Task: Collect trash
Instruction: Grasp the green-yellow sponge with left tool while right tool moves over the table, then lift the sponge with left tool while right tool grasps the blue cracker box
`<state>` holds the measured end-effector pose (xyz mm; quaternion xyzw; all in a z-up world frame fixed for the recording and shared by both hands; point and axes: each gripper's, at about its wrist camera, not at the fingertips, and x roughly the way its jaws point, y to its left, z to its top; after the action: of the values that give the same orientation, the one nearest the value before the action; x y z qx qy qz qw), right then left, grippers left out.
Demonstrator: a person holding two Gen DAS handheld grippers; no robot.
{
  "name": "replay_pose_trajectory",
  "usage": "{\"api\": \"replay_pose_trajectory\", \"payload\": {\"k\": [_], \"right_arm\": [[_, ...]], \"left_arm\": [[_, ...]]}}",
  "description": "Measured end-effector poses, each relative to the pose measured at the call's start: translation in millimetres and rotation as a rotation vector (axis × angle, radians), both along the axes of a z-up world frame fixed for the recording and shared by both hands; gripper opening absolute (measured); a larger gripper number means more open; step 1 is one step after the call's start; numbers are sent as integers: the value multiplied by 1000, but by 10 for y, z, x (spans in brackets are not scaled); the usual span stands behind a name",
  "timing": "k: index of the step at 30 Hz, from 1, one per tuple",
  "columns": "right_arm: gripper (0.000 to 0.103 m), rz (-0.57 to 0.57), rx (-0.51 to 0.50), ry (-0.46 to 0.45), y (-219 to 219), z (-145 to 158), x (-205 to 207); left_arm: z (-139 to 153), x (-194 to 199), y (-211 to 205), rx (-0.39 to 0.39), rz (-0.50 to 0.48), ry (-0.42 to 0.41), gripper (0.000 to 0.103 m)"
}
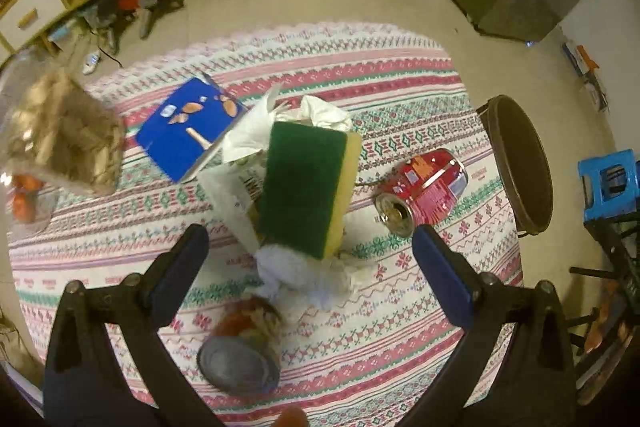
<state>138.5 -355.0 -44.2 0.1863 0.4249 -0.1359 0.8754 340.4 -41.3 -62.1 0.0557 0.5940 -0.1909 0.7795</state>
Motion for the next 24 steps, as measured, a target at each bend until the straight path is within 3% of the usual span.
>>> {"api": "replay_pose_trajectory", "payload": {"k": [6, 11, 15, 18, 20, 24], "right_arm": [[83, 15, 5, 16, 60, -61, 57], [83, 35, -6, 24, 122, -76, 94], [83, 46, -9, 33, 173, -107, 135], [83, 56, -3, 39, 228, -124, 164], [83, 65, -3, 39, 269, -124, 179], [83, 81, -14, 30, 344, -84, 182]], "left_arm": [[-241, 271, -84, 56, 24, 92, 92], [-391, 411, -13, 15, 94, 152, 85], [-432, 400, -106, 54, 66, 134, 80], [-477, 345, -211, 109, 34, 117, 69], [-496, 291, -284, 158, 10, 94, 68], [-375, 217, -318, 174, -4, 28, 66]]}}
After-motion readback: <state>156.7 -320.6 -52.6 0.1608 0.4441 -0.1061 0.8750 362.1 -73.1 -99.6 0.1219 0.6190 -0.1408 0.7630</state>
